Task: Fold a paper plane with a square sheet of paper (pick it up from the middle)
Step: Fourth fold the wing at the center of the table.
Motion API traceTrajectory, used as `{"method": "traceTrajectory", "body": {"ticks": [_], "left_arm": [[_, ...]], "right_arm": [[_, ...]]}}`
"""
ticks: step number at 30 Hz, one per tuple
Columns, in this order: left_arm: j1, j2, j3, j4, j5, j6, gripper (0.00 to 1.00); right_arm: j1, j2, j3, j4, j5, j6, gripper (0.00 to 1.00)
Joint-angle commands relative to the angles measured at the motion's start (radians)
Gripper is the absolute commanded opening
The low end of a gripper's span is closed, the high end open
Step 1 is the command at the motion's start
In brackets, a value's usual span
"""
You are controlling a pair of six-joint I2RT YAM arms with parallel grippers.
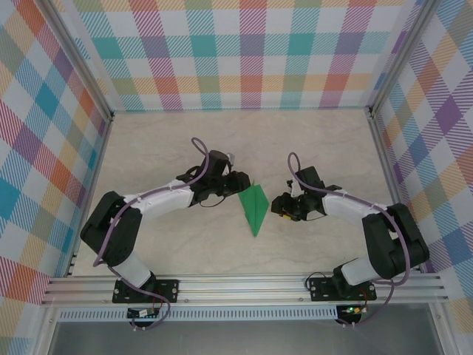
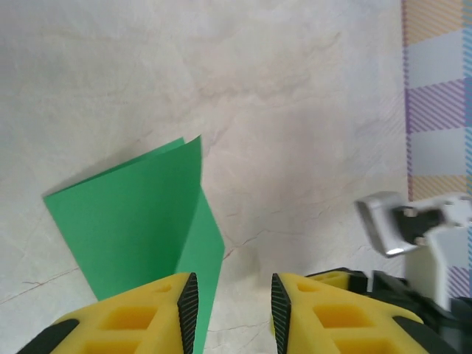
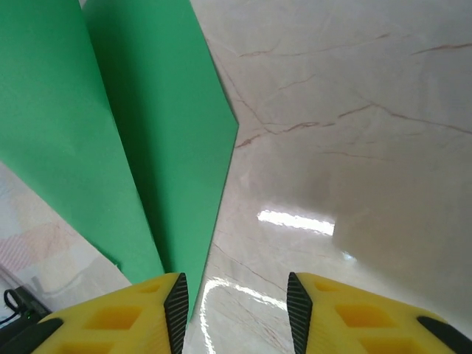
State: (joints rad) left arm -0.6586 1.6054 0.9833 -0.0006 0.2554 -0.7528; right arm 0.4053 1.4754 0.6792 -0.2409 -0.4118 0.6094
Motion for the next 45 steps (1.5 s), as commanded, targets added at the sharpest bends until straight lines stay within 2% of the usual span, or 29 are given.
{"method": "traceTrajectory", "body": {"ticks": [1,4,8,13,20,24,33,45], "left_arm": [[-0.007,-0.038,-0.065,-0.051,-0.028,0.017,0.34],[-0.021,-0.051,-0.099,-0.002,0.013,0.006,0.35],[-0.080,-0.035,-0.078,0.034,0.055,0.014,0.30],[-0.122,0.033,-0.054,0.034,-0.019,-0.027,0.19],[-0.140,0.142,-0.062,0.092,-0.068,-0.112,0.08],[-0.139,0.174,-0.055,0.049,-0.137,-0.120,0.04],[-0.139,0.222,-0.072,0.093,-0.115,-0.116,0.02],[-0.139,0.203,-0.058,0.049,-0.124,-0.085,0.02]], "right_arm": [[0.000,0.044,0.000,0.109,-0.102,0.035,0.44],[0.000,0.086,0.003,0.160,-0.136,0.061,0.44],[0.001,0.103,-0.001,0.209,-0.176,0.081,0.33],[0.006,0.099,0.015,0.242,-0.214,0.082,0.21],[0.041,0.160,0.082,0.246,-0.249,0.071,0.14],[0.045,0.184,0.098,0.246,-0.246,0.069,0.14],[0.059,0.264,0.166,0.213,-0.261,0.033,0.14],[0.076,0.377,0.260,0.160,-0.259,-0.003,0.15]]}}
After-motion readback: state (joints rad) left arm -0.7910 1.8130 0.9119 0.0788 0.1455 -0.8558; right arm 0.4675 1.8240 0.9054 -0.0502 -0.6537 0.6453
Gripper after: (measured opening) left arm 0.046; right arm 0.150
